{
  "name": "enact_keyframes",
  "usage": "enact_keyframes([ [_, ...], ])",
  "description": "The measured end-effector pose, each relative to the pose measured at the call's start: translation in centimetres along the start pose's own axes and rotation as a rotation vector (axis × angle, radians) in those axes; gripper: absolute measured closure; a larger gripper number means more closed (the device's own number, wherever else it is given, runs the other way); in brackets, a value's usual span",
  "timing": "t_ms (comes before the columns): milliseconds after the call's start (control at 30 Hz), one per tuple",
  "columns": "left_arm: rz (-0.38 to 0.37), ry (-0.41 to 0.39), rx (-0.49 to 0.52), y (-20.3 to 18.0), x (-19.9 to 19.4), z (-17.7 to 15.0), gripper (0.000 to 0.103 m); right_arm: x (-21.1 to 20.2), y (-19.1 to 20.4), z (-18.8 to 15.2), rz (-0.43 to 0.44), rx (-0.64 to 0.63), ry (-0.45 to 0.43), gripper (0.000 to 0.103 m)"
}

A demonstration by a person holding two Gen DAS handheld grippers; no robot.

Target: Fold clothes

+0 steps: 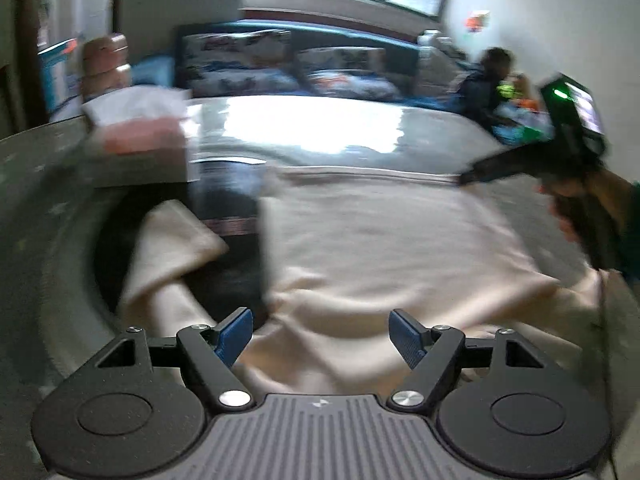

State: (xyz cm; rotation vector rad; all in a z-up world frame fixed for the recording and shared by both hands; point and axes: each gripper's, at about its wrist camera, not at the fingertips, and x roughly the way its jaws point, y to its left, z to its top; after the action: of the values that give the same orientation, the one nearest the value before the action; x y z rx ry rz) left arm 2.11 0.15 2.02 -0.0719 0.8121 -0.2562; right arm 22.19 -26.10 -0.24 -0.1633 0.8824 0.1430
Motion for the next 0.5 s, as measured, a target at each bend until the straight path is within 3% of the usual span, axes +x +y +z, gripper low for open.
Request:
enact_keyframes([
  [200,-0.136,-0.005,0.075,-3.0,-1.8,-1.1,0.026,-6.0,2.1,-3.0,0.133,-0.169,-0.010,0.060],
  [333,-0.172,-0.001,0.156,-4.9,-2.5,-2.3,0.027,-9.8,3.9,-6.0,0.217,-0.245,-0.002,0.060],
  [467,-0.168,0.025,0.175,-5.4,-1.8,-3.1,0.049,-13.1,6.6,-9.1,0.300,-0.296,0.009,0.061],
  [500,-0.162,0.030,0.174,-5.3,-1.6,-3.3,0.061,-13.7,7.3,-9.8,0.318,-0.306,0.010,0.061],
])
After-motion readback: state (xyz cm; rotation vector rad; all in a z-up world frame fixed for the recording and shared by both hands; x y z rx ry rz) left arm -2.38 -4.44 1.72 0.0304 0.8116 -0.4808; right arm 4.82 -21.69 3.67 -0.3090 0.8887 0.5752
